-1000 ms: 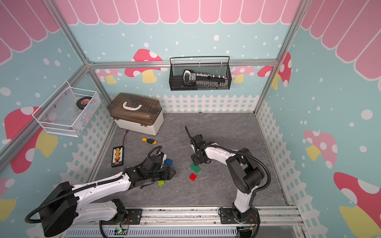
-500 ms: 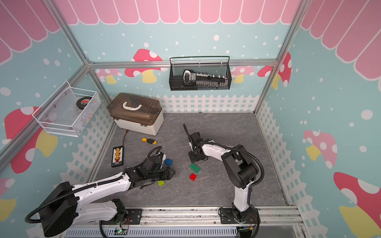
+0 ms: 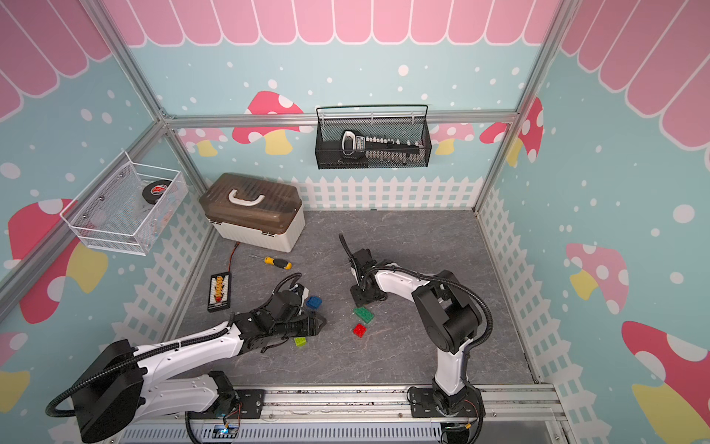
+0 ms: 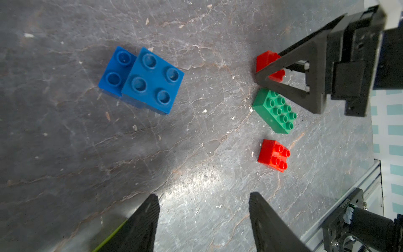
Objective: Assemble the letter y with lego
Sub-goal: Pick up the lego brick from the center of the board.
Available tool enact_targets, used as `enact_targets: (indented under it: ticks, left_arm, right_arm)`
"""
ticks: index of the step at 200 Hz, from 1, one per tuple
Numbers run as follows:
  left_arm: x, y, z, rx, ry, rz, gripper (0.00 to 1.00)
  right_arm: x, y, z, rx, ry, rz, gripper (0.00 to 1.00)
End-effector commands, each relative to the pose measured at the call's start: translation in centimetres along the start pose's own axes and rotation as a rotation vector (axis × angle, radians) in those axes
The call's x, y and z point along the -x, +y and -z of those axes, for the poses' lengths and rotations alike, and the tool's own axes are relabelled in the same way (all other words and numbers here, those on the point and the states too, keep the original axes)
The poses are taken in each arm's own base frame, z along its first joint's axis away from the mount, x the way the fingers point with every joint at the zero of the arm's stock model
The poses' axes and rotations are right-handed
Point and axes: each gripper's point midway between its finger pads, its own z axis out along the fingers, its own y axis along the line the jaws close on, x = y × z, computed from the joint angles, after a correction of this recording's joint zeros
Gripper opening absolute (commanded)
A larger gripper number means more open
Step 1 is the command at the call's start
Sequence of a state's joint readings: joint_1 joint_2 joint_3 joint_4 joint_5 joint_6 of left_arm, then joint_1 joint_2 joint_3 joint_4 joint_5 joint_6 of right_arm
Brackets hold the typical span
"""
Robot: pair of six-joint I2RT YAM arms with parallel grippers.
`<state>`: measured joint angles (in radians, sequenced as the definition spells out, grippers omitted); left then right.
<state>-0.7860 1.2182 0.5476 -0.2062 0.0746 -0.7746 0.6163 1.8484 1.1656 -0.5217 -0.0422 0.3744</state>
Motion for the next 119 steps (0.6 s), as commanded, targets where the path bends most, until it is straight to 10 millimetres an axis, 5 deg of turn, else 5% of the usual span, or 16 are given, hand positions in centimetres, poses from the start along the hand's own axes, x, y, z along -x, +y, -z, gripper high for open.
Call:
enact_targets:
  ticks: [1, 35, 119]
  left_arm:
    - [0.2, 0.2, 0.1, 0.004, -0.019, 0.007, 0.67]
    - [0.4, 0.2, 0.3, 0.01, -0.027, 0.001, 0.67]
    - [0.3, 0.4, 0.2, 0.017, -0.028, -0.003, 0.66]
  right_arm:
    - [-0.3, 0.4, 1.0, 0.021, -0.003, -0.064, 0.6]
    - [0.2, 2.4, 0.9, 0.134, -0.013, -0.099, 0.57]
    - [1.1, 2.7, -0.2, 0.07, 0.002, -0.011, 0.46]
